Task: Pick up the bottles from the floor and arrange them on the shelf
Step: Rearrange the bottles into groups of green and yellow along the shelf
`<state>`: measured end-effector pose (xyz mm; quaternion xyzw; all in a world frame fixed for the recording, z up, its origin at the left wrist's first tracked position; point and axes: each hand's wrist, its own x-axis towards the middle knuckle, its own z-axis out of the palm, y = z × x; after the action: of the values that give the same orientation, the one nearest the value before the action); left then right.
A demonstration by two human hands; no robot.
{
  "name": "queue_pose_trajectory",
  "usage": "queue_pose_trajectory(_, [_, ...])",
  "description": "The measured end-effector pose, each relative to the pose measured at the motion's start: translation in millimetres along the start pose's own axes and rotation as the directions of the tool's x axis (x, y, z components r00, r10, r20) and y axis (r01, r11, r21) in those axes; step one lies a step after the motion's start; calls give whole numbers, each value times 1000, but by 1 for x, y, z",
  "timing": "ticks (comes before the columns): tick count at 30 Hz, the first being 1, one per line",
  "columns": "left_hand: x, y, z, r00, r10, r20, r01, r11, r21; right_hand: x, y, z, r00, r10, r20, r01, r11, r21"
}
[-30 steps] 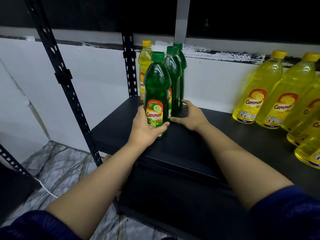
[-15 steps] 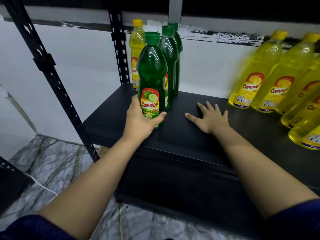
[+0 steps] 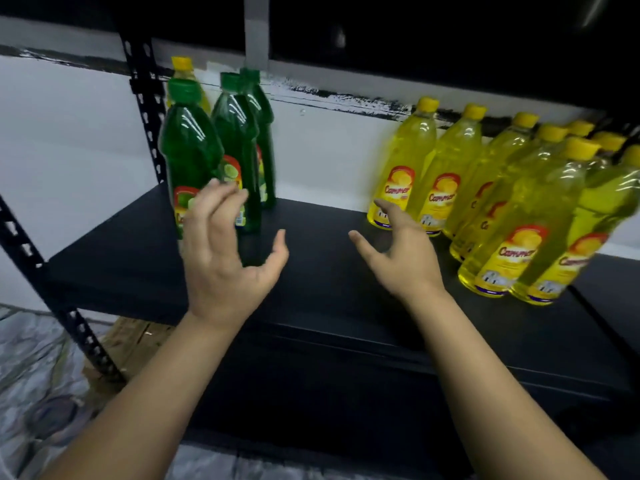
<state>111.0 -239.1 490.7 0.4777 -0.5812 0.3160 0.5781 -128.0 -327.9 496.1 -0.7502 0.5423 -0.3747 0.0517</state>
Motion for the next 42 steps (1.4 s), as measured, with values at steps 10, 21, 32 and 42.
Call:
queue_pose_trajectory(10, [31,61,96,918,-64,391,180,947,-268,-11,21,-67,959,-14,-284,3,999,-41])
queue_pose_trajectory(21, [30,84,164,746,-63,663,42,998,47,-32,52,-98,927,-23,-374,-80,963,-258])
queue_pose_trajectory(32, [30,91,246,715,-67,696,68,997,26,-35,111,-85,784,141,-605,-325,923,-206])
queue_pose_trajectory(42, [12,94,297,795,-110,596,160,987,-31,-17,113,-54,712,365,-599,-491,870,-53])
